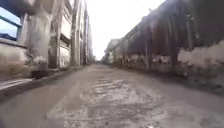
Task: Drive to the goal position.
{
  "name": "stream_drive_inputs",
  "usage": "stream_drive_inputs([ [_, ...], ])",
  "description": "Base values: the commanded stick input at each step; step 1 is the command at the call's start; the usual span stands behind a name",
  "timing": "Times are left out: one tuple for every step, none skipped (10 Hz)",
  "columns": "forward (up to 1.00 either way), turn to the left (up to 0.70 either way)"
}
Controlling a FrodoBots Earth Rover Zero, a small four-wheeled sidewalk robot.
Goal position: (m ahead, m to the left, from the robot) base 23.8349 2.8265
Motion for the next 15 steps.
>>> stream_drive_inputs([
  [0.50,0.00],
  [0.50,0.00],
  [0.50,0.00],
  [0.50,0.00],
  [0.50,0.00],
  [0.50,0.00],
  [0.50,0.00],
  [0.50,0.00],
  [0.50,0.00],
  [0.50,0.00],
  [0.50,0.00],
  [0.50,0.00],
  [0.50,0.00],
  [0.50,0.00],
  [0.50,0.00],
])
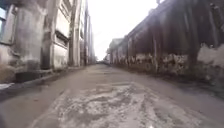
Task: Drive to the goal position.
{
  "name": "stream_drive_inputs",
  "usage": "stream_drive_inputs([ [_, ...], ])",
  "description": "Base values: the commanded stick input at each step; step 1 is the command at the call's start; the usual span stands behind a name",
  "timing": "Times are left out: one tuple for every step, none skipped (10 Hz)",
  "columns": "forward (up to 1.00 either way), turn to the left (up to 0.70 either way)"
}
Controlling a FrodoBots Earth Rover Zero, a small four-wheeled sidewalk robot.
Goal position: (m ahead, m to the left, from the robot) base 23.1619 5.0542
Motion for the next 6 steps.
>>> stream_drive_inputs([
  [0.50,0.00],
  [0.50,0.00],
  [0.50,0.00],
  [0.50,0.00],
  [0.50,0.00],
  [0.50,0.00],
])
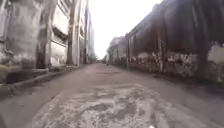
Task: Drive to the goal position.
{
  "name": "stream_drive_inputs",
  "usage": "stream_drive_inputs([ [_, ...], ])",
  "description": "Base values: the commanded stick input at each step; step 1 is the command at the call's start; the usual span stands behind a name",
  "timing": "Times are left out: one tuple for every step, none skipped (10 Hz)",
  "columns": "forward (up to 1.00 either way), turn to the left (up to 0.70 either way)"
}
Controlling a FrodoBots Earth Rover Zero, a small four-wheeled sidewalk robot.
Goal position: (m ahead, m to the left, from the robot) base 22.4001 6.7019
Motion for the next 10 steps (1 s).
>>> stream_drive_inputs([
  [0.50,0.00],
  [0.50,0.00],
  [0.50,0.00],
  [0.50,0.00],
  [0.50,0.00],
  [0.50,0.00],
  [0.50,0.00],
  [0.50,0.00],
  [0.50,0.00],
  [0.50,0.00],
])
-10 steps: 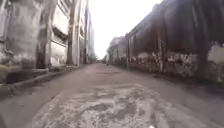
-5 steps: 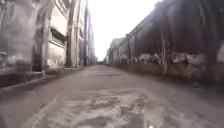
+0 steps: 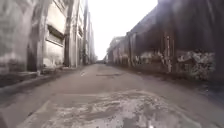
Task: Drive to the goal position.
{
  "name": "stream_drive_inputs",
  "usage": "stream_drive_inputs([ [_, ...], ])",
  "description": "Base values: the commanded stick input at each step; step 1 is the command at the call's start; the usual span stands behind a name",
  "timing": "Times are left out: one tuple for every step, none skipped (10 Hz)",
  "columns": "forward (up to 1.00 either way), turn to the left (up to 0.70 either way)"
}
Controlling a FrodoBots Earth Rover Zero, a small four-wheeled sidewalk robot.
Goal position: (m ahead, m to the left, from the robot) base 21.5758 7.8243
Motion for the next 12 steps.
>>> stream_drive_inputs([
  [0.50,0.00],
  [0.50,0.00],
  [0.50,0.00],
  [0.50,0.00],
  [0.50,0.00],
  [0.50,0.00],
  [0.50,0.00],
  [0.50,0.00],
  [0.50,0.00],
  [0.50,0.00],
  [0.50,0.00],
  [0.50,0.00],
])
